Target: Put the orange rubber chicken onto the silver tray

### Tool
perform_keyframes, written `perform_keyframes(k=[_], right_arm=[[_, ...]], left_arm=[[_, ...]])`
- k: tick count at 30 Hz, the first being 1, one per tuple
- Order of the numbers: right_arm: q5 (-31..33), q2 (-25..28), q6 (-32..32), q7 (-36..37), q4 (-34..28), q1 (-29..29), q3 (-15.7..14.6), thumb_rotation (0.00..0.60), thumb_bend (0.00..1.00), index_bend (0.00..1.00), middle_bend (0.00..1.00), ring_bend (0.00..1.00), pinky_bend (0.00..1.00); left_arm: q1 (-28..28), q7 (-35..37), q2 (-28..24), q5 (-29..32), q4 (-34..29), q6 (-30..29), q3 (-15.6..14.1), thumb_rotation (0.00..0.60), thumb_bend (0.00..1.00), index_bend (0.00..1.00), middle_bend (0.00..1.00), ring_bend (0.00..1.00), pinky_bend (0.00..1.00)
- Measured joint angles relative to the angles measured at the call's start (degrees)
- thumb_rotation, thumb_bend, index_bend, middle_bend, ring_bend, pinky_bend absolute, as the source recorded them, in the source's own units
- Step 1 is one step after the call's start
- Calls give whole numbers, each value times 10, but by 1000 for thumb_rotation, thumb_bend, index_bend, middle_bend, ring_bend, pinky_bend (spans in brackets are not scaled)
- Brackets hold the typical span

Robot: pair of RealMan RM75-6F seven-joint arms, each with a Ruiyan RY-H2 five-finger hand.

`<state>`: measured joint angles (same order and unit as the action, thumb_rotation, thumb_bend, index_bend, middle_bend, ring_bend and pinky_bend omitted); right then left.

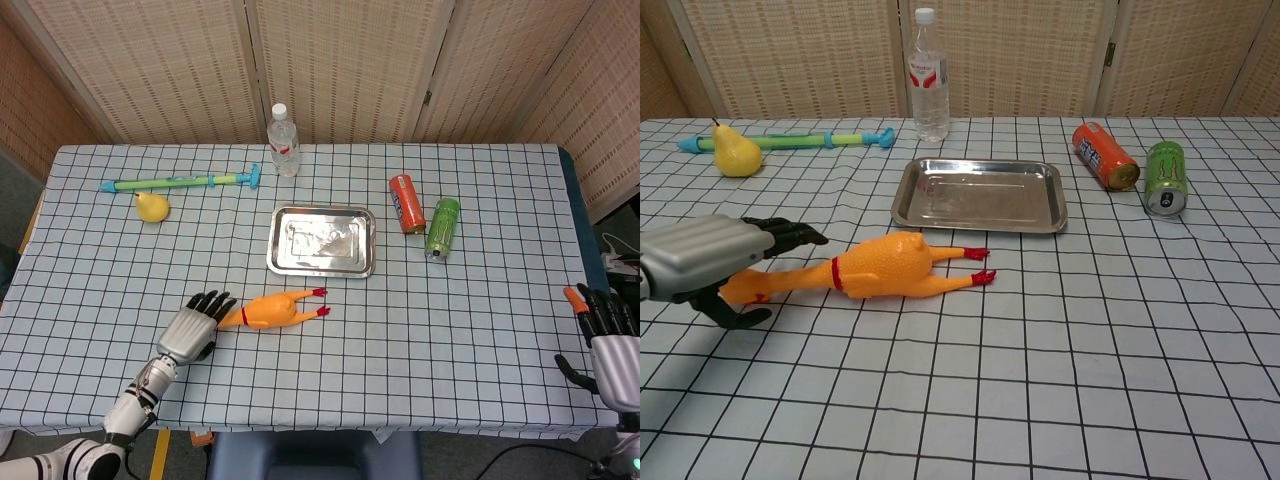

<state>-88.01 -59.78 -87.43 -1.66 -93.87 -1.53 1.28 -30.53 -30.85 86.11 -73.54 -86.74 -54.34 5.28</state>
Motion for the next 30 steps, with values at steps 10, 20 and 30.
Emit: perform_keyframes(k=[10,20,30], right_arm=[[11,1,7,2,1,-1,5,600,201,0,0,0,0],[20,2,13,2,2,-1,10,600,201,0,0,0,0],[12,2,11,4,-2,0,8,600,201,0,0,0,0]], left_arm=[[-26,55,49,-2,73,7,8,600,366,240,2,0,158],[-34,125,87,-42,145,-29,6,600,474,631,151,75,208],[-20,169,96,-79,152,-97,0,600,787,838,395,231,289]])
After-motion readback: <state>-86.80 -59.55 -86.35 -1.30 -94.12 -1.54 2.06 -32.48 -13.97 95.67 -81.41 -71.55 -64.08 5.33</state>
